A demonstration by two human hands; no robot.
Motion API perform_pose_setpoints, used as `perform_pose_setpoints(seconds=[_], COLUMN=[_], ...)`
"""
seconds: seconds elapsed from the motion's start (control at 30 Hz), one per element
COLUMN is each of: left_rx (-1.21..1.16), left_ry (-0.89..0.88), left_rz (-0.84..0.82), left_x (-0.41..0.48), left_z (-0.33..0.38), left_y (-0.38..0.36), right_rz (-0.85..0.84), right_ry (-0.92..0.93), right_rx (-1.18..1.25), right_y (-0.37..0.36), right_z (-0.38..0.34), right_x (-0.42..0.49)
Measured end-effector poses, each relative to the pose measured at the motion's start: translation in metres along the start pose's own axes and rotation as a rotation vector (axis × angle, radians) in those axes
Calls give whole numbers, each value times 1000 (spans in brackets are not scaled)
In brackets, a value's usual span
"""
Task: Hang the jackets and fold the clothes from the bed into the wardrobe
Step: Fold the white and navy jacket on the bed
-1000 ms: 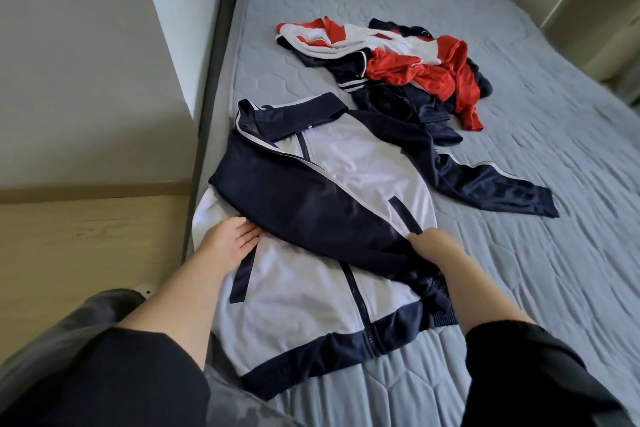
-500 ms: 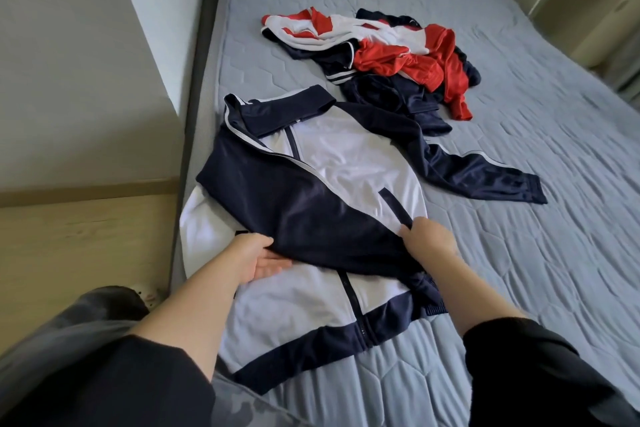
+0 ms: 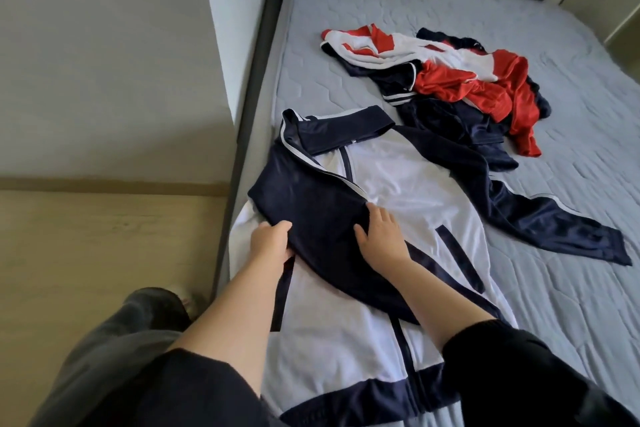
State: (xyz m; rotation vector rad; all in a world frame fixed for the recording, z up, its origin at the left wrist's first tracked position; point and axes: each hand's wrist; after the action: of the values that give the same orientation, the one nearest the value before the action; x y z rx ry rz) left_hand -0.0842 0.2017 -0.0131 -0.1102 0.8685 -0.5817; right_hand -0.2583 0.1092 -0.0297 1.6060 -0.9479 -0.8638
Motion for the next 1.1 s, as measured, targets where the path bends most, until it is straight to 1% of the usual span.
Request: perform_pose_setpoints(seconds=[0.07, 0.13, 0.2, 0.27, 0.37, 0.43, 0.47, 0.53, 0.57, 0.6, 0.63, 0.67, 0.7, 0.77, 0.8, 0.83, 0.87, 0.9, 0.93, 1.0, 1.1], left_rx=[77, 131, 200, 240, 197, 143, 102, -48, -163, -275, -364, -433, -491, -614, -660, -663, -627, -572, -535, -524, -414], left_ry=[-105, -194, -263, -293, -322, -302, -264, -137, -65, 1, 51, 91, 120, 161, 169, 167, 166, 155, 139, 125, 63], left_rz=[57, 127, 231, 320, 372, 388, 394, 409, 411, 409, 412, 415, 409, 361, 337, 319, 323, 330, 352, 371, 382], left_x=[13, 24, 33, 36, 37, 37, 38, 43, 46, 49, 52, 54, 57, 63, 65, 66, 68, 68, 68, 66, 65], left_z=[7, 14, 23, 30, 32, 32, 32, 35, 37, 39, 41, 42, 43, 43, 44, 44, 43, 44, 43, 43, 42], left_y=[2, 3, 0, -9, -19, -17, -15, -11, -10, -8, -5, -3, 0, 3, 4, 5, 5, 6, 6, 6, 4], right_rz=[-31, -21, -4, 16, 77, 131, 166, 239, 255, 261, 259, 230, 165, -46, -136, -194, -239, -245, -212, -86, 104], right_ry=[-100, -135, -65, 23, 111, 192, 242, 343, 378, 403, 368, 283, 140, -181, -319, -416, -460, -434, -377, -247, -78], right_rx=[132, 189, 133, 33, -143, -292, -383, -558, -600, -568, -436, -237, -15, 502, 684, 741, 689, 551, 395, 210, 91], right_y=[4, 10, 14, 16, 16, 14, 12, 10, 9, 8, 7, 7, 7, 12, 14, 18, 20, 21, 21, 19, 24], right_z=[-17, -33, -50, -69, -94, -106, -109, -115, -117, -119, -122, -124, -126, -124, -120, -116, -111, -107, -106, -108, -123], right_x=[23, 48, 72, 92, 116, 127, 131, 139, 141, 142, 142, 144, 148, 155, 159, 161, 162, 162, 162, 163, 166])
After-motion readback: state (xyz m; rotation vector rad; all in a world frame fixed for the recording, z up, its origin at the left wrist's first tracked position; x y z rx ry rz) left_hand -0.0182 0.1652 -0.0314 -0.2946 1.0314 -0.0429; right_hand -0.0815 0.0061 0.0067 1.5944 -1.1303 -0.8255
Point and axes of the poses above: each hand's wrist, its own x-axis towards the middle knuckle, its own y-axis out of the back of the hand, z = x × y, and after that the axes turned 12 degrees about -x, right-handed
